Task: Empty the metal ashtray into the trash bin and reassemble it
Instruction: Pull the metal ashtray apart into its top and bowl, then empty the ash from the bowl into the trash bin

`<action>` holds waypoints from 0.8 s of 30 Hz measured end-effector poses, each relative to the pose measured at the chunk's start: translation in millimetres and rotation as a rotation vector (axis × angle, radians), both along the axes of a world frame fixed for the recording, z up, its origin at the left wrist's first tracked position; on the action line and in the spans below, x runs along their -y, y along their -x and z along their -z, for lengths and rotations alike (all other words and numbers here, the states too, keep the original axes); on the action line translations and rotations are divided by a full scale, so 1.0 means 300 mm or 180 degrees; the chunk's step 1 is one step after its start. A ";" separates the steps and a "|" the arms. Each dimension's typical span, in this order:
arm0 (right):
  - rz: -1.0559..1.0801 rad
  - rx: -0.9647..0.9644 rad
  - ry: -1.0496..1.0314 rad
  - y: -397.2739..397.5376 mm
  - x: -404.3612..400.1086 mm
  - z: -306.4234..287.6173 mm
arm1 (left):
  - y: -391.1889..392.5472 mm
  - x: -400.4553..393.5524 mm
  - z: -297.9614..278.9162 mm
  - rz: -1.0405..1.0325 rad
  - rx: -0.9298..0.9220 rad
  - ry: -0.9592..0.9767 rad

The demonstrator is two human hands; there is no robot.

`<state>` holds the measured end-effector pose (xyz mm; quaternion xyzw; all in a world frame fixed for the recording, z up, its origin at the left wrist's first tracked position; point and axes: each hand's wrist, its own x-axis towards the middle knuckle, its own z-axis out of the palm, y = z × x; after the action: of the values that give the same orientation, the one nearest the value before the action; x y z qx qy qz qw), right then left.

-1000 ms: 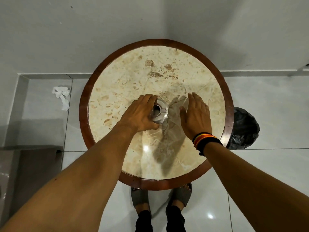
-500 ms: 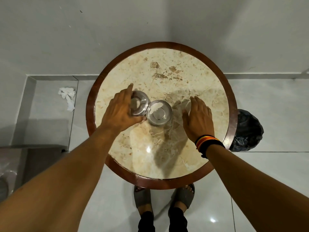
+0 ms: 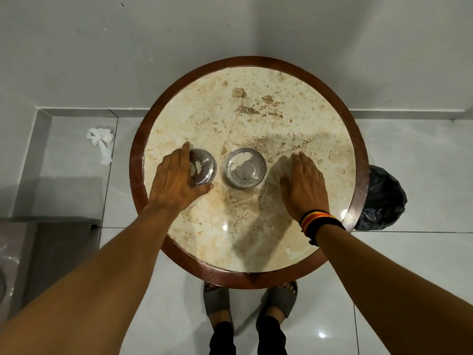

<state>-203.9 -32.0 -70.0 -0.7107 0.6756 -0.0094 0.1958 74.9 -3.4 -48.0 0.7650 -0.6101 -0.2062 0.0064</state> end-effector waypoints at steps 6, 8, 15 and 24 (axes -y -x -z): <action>-0.0057 -0.0018 0.0228 -0.022 0.021 -0.013 | 0.014 -0.006 0.001 -0.0039 -0.0015 -0.0045; -0.0090 0.0028 0.0269 -0.036 0.033 -0.017 | 0.019 -0.012 0.005 -0.0034 -0.0033 0.0004; 0.0302 0.0347 -0.0230 -0.093 0.080 -0.010 | 0.038 -0.045 0.029 0.0339 0.0034 0.0143; 0.0591 0.0703 -0.0613 -0.136 0.102 0.013 | 0.072 -0.049 0.059 0.0601 0.0095 0.0272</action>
<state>-162.9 -62.7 -73.9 -0.6178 0.7105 -0.0407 0.3344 53.4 11.2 -65.7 0.7061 -0.6877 -0.1683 0.0105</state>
